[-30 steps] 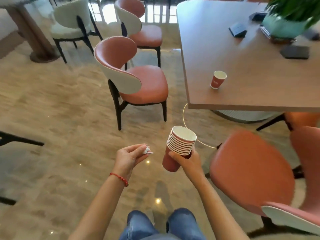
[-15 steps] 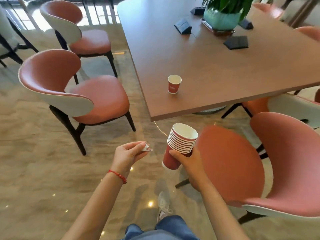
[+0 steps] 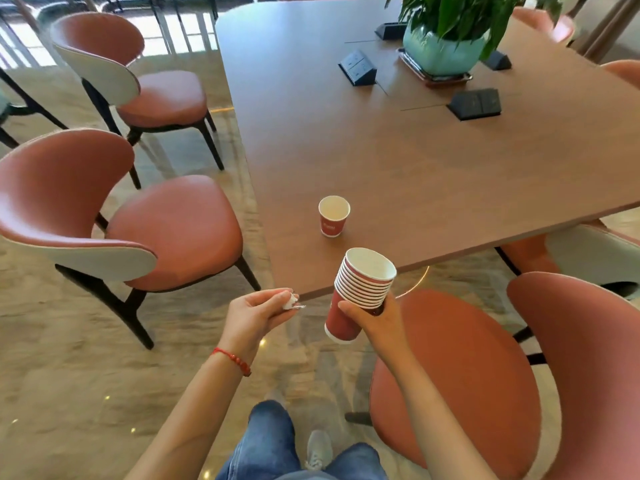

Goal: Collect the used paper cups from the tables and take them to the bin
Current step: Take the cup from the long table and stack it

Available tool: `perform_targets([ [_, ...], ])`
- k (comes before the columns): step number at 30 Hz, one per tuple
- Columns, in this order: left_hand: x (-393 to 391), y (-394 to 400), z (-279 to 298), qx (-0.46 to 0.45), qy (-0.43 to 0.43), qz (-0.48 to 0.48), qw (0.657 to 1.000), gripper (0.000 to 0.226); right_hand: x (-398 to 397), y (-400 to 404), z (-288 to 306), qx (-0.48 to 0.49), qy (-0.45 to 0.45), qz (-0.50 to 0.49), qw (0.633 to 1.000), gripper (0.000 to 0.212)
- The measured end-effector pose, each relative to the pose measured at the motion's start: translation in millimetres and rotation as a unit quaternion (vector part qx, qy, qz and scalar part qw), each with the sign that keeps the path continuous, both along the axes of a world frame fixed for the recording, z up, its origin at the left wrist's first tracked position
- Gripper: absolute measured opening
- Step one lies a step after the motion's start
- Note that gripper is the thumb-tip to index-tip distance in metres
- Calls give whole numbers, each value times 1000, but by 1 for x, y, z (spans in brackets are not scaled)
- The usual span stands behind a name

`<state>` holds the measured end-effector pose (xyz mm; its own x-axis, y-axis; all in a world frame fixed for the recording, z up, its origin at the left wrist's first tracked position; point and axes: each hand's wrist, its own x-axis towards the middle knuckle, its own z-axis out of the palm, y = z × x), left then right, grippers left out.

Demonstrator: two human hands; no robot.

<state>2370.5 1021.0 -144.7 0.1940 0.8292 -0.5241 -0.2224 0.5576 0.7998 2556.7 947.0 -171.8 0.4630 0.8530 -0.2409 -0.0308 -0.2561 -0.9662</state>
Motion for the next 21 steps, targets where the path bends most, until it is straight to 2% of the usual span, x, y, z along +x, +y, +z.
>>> perform_targets([
  [5, 18, 67, -9, 6, -4, -32, 999, 6, 8, 53, -3, 1, -5, -23, 1000, 60],
  [13, 39, 182, -7, 14, 1, -75, 997, 5, 18, 142, 3, -7, -33, -95, 995, 53],
  [21, 64, 228, -13, -15, 5, -113, 993, 5, 40, 183, 8, -8, -34, -120, 992, 56],
])
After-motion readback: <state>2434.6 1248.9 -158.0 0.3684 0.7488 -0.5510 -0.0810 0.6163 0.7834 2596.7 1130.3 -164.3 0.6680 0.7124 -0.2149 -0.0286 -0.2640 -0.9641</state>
